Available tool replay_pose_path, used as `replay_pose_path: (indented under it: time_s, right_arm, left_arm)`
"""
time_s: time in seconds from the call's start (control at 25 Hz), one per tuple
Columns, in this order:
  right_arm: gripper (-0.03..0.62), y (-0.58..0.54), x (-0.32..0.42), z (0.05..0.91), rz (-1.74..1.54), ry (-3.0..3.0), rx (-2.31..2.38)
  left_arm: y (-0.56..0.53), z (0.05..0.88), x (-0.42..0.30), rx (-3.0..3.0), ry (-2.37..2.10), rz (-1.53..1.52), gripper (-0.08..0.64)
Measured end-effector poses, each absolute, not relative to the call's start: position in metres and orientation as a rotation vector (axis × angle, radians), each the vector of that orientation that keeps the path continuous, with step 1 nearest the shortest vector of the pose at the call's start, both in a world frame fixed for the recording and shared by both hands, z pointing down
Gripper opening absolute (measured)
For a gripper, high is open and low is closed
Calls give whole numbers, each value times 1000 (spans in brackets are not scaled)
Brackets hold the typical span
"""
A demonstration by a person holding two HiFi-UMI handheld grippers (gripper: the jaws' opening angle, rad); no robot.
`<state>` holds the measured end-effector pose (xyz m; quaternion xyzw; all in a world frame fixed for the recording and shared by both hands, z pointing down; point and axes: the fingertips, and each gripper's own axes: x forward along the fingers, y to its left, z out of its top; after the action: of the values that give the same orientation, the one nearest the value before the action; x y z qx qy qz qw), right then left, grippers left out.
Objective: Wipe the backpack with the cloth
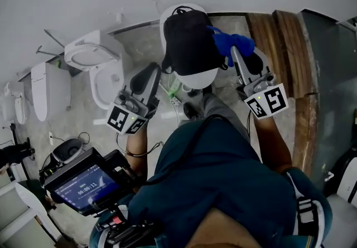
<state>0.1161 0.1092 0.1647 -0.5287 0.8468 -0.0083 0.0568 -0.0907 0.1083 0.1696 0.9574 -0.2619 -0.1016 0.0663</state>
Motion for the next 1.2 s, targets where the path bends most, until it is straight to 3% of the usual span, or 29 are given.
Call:
replay_pose_path:
  time_s: [0.2, 0.64, 1.2]
  right_arm:
    - [51, 186, 90, 106, 145, 2562, -1559]
    - [51, 267, 88, 79, 211, 2591, -1504]
    - [51, 504, 99, 72, 217, 2659, -1432]
  left_arm:
    - [177, 134, -103, 2945, -776, -343, 32]
    - [259, 112, -96, 2960, -828, -378, 32]
    - [507, 102, -66, 2976, -957, -352, 32]
